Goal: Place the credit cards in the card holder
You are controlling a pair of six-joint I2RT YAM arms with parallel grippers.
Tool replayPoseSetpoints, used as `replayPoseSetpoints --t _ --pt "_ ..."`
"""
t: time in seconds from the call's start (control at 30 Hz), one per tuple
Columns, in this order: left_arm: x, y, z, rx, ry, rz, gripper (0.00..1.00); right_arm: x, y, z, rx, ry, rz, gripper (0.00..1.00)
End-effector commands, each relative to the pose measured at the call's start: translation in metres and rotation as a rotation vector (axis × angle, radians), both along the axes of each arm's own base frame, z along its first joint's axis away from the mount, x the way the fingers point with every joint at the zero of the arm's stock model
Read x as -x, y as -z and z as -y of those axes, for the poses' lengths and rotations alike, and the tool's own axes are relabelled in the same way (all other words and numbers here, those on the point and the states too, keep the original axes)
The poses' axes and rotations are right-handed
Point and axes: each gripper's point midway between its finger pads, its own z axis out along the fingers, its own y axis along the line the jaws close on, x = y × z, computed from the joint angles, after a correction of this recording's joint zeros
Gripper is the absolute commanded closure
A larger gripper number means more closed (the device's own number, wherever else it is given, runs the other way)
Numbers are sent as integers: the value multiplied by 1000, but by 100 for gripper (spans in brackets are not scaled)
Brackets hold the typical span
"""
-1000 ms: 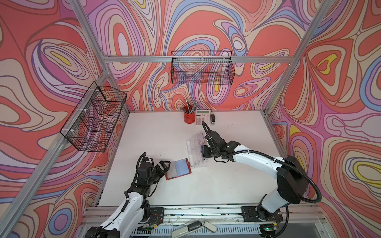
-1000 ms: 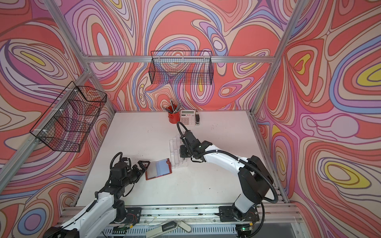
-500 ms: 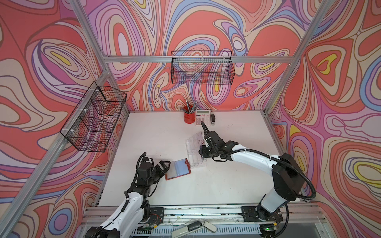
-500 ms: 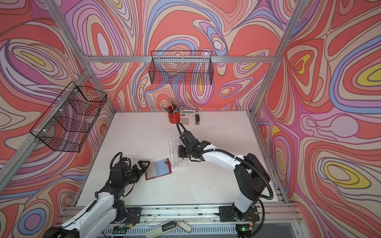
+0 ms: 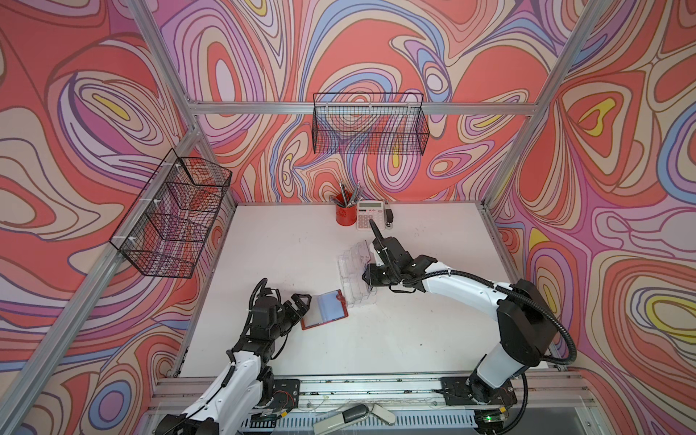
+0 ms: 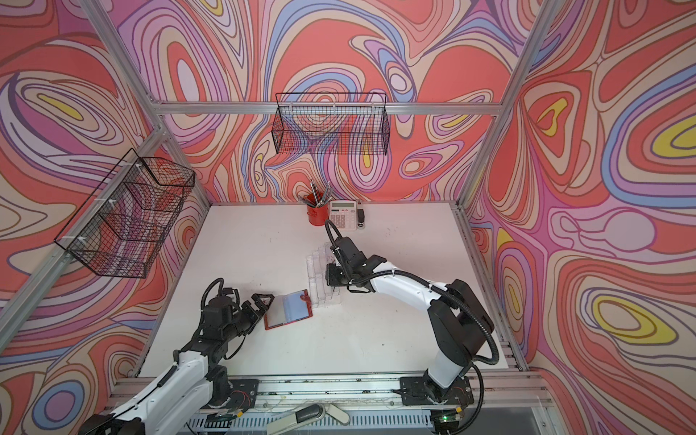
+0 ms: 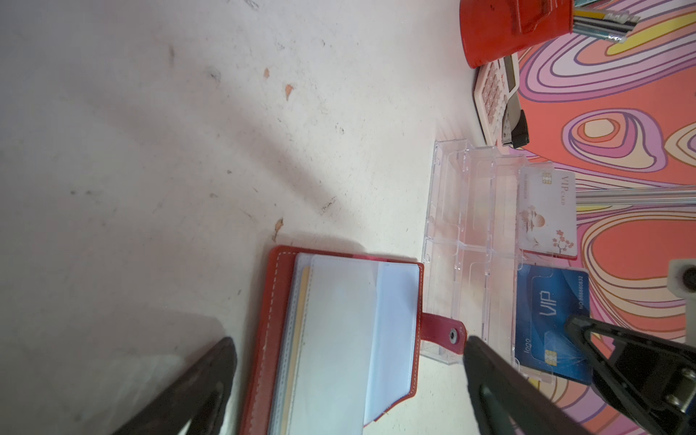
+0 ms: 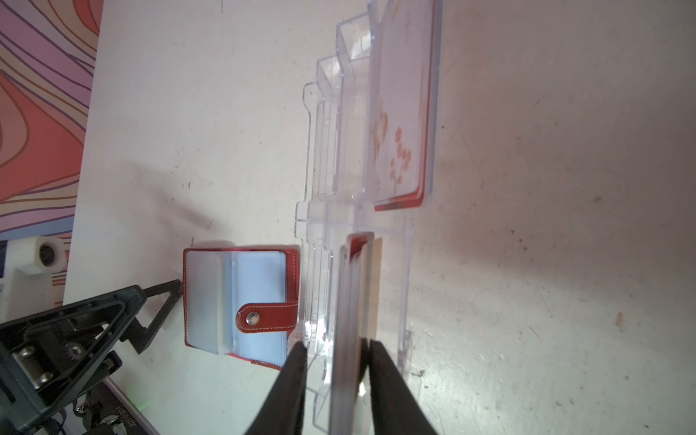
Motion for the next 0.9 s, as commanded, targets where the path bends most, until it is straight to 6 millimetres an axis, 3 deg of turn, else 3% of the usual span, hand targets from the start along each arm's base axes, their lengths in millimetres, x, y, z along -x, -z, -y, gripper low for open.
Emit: replayPoseSetpoints --t 0.0,0.33,0.53,0.73,0.87 --pt "-5 -9 -1 -10 -3 18 4 3 -27 -5 -68 -28 33 70" --pt "-5 -9 -2 -12 -5 18 4 4 -35 1 -71 -21 44 75" --pt "-5 -9 -2 -11 -5 18 4 0 -35 14 -22 15 66 84" --pt "-5 -9 -2 -11 -5 19 4 -2 -37 30 45 61 94 100" --pt "-4 -9 -2 -15 -6 20 4 -1 -43 44 84 94 119 100"
